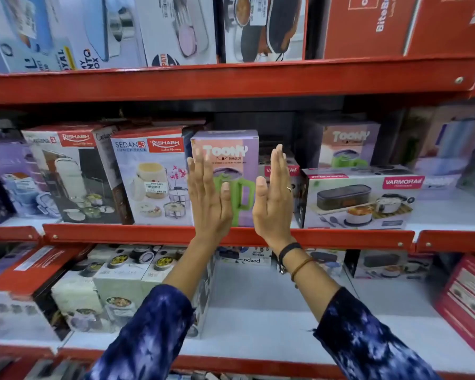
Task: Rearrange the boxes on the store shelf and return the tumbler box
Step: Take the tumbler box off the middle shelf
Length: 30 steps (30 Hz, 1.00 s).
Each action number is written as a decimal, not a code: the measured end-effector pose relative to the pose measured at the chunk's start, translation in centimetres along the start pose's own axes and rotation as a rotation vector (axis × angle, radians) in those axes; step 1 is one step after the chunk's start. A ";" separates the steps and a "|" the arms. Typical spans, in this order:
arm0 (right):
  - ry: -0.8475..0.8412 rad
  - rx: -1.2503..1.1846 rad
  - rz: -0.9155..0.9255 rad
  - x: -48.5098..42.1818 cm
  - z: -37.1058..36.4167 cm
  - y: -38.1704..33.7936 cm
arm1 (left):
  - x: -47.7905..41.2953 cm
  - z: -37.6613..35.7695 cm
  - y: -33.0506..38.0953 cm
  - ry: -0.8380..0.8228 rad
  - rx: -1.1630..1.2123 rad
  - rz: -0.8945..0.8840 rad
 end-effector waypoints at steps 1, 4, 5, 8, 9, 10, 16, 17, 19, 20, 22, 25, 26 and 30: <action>0.002 -0.026 -0.046 0.3 -0.3 0.1 | 0.4 0.0 -0.2 0.005 0.018 0.053; -0.026 -0.065 -0.144 1.2 -1.2 0.8 | 1.7 -0.1 -0.9 -0.029 0.085 0.207; -0.039 -0.088 -0.182 1.5 -1.4 1.1 | 2.1 -0.3 -1.1 -0.036 0.126 0.263; -0.104 -0.173 -0.322 1.4 -1.7 1.9 | 2.1 -0.2 -1.5 -0.071 0.203 0.434; -0.123 -0.202 -0.366 1.3 -1.7 2.2 | 2.0 -0.2 -1.7 -0.083 0.210 0.477; -0.141 -0.220 -0.400 1.0 -1.6 2.3 | 1.8 -0.1 -1.8 -0.103 0.207 0.499; -0.097 -0.208 -0.425 -0.3 -0.7 3.2 | -1.0 0.7 -2.3 -0.245 0.040 0.386; -0.076 -0.205 -0.412 -0.3 -0.4 3.5 | -1.5 0.9 -2.4 -0.243 0.057 0.381; -0.044 -0.212 -0.398 -0.3 0.2 3.8 | -2.1 1.3 -2.1 -0.240 0.085 0.347; -0.030 -0.223 -0.390 -0.4 0.6 3.7 | -2.1 1.6 -1.8 -0.231 0.095 0.327; -0.009 -0.254 -0.361 -0.5 1.7 3.2 | -1.9 2.1 -0.9 -0.198 0.144 0.306; 0.011 -0.312 -0.317 -0.8 3.4 2.1 | -1.6 2.8 0.8 -0.163 0.247 0.297; 0.021 -0.327 -0.299 -0.8 4.0 1.6 | -1.6 3.1 1.4 -0.152 0.270 0.295; 0.064 -0.340 -0.233 -0.3 6.8 -0.1 | -0.7 4.5 3.9 -0.106 0.310 0.280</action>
Point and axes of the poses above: each hand's wrist, its own x-axis away from the middle knuckle, its own z-axis out of the back of the hand, y = z × x, the point moved 1 cm from there along -x, towards the middle knuckle, and after that the axes turned 8 degrees about -x, right-handed, at the moved point
